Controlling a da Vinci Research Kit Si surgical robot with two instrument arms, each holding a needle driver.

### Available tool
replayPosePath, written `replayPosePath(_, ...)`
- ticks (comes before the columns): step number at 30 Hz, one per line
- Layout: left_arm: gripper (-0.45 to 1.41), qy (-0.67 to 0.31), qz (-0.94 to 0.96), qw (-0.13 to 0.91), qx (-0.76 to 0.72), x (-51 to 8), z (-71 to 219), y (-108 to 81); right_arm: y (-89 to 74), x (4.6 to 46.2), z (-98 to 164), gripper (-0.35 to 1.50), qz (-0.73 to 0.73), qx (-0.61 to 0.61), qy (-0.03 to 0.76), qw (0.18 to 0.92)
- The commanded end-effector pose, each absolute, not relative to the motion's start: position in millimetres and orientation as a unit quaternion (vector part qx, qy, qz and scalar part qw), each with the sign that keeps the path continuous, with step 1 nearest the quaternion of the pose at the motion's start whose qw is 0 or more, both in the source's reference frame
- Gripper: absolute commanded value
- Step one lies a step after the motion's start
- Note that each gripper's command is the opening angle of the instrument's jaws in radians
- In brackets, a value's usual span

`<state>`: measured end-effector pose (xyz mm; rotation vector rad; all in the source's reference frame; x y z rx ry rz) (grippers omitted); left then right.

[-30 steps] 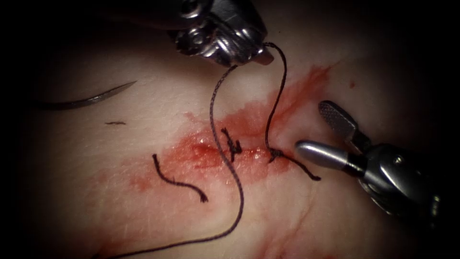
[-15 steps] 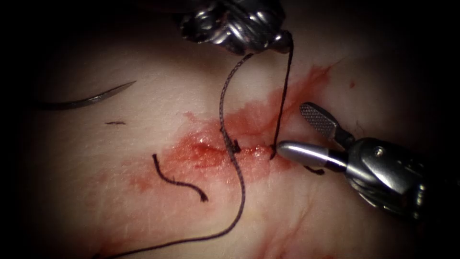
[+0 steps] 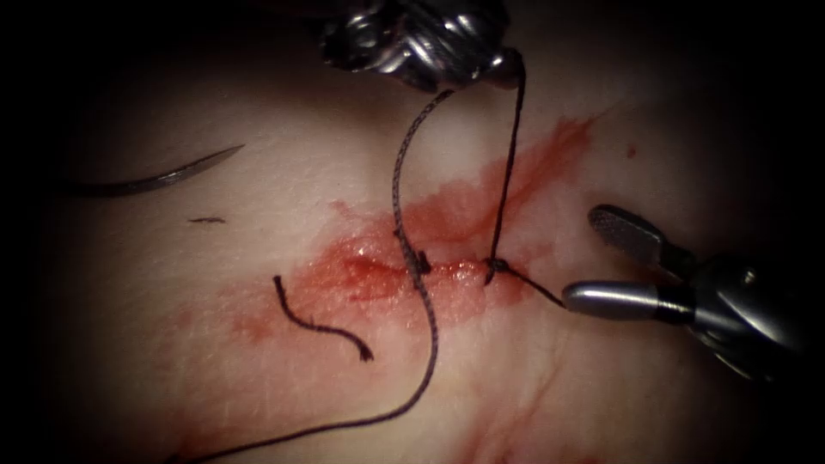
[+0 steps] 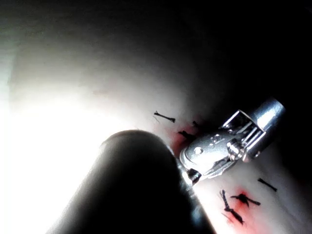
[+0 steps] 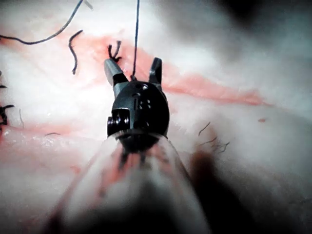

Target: Wound Closure

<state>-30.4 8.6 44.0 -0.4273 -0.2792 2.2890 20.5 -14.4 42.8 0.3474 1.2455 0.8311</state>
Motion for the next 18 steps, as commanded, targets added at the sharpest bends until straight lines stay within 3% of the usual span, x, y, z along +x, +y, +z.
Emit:
replayPosePath(1, -0.45, -0.107, 0.900, 0.388, -0.169, -31.1, 44.6, 8.9, -14.0, 22.8, 43.6, 0.94, 0.373, 0.148, 0.565, 0.721)
replayPosePath(18, -0.45, -0.106, 0.900, 0.388, -0.169, -31.5, 44.6, 8.5, -13.3, 27.4, 47.3, 0.94, 0.379, 0.122, 0.562, 0.725)
